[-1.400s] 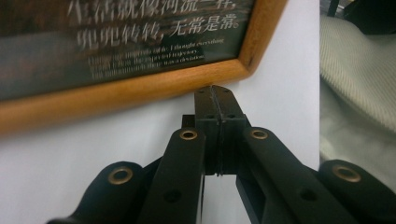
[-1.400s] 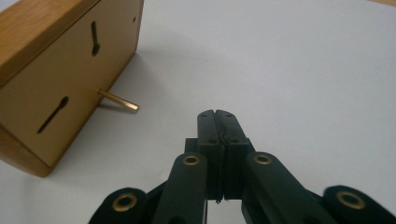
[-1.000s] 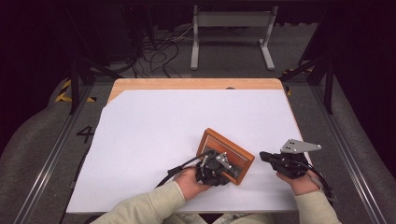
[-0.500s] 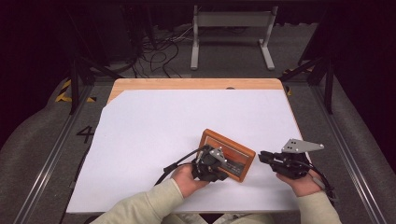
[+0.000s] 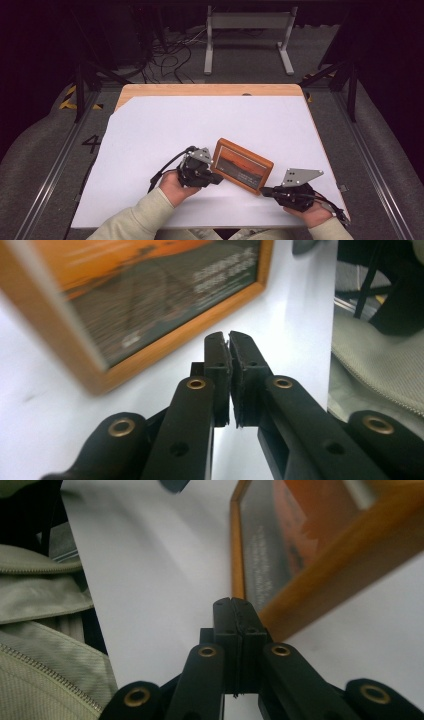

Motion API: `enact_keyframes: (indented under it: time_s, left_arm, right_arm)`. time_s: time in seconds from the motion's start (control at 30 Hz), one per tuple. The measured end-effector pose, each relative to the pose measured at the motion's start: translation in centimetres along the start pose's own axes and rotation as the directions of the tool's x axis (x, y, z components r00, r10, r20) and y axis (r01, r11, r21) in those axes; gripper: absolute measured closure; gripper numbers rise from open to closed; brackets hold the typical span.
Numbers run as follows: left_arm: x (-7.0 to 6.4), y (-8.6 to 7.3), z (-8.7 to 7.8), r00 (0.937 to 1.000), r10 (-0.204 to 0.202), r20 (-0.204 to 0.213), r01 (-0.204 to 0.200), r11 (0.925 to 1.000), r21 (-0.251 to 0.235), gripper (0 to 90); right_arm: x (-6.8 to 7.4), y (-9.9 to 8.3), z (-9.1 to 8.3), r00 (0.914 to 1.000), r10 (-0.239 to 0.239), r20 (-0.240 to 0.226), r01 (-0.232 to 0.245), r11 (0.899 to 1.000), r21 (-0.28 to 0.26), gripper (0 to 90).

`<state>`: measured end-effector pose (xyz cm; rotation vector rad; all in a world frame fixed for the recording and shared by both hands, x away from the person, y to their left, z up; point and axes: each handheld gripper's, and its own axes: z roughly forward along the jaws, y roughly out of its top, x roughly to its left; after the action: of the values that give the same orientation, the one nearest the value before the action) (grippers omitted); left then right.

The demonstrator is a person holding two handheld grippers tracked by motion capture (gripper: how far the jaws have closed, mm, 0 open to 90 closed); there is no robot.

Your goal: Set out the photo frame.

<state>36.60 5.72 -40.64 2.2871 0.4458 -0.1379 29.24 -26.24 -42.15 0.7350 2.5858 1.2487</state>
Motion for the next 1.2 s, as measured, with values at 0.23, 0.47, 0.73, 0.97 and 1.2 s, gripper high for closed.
enact_keyframes:
  time_s: [0.23, 0.47, 0.73, 0.97, 1.2]
  left_arm:
    - [1.6, -1.5, -2.2, 0.9976, -0.044, -0.054, 0.041, 0.9981, -0.046, 82.8]
    - [2.6, -2.3, -3.1, 0.9939, -0.086, -0.069, 0.081, 0.9939, -0.074, 82.0]
    - [2.7, -2.4, -3.0, 0.9932, -0.089, -0.075, 0.083, 0.9939, -0.073, 81.2]
    - [2.9, -2.7, -3.3, 0.9925, -0.093, -0.080, 0.087, 0.9935, -0.074, 81.0]
    - [2.9, -3.0, -3.3, 0.9911, -0.101, -0.087, 0.094, 0.9929, -0.073, 80.5]
  right_arm:
    - [0.9, -0.2, 2.2, 0.9987, -0.050, -0.008, 0.051, 0.998, 0.030, 90.0]
    - [1.0, -0.6, 3.7, 0.9968, -0.079, 0.016, 0.077, 0.994, 0.081, 90.0]
    - [0.7, -0.7, 3.8, 0.9918, -0.118, 0.048, 0.113, 0.989, 0.090, 90.0]
    - [-1.3, -1.2, 3.5, 0.9923, -0.062, 0.108, 0.053, 0.995, 0.082, 90.0]
    - [-2.7, -1.3, 3.3, 0.9876, -0.045, 0.150, 0.035, 0.997, 0.071, 90.0]
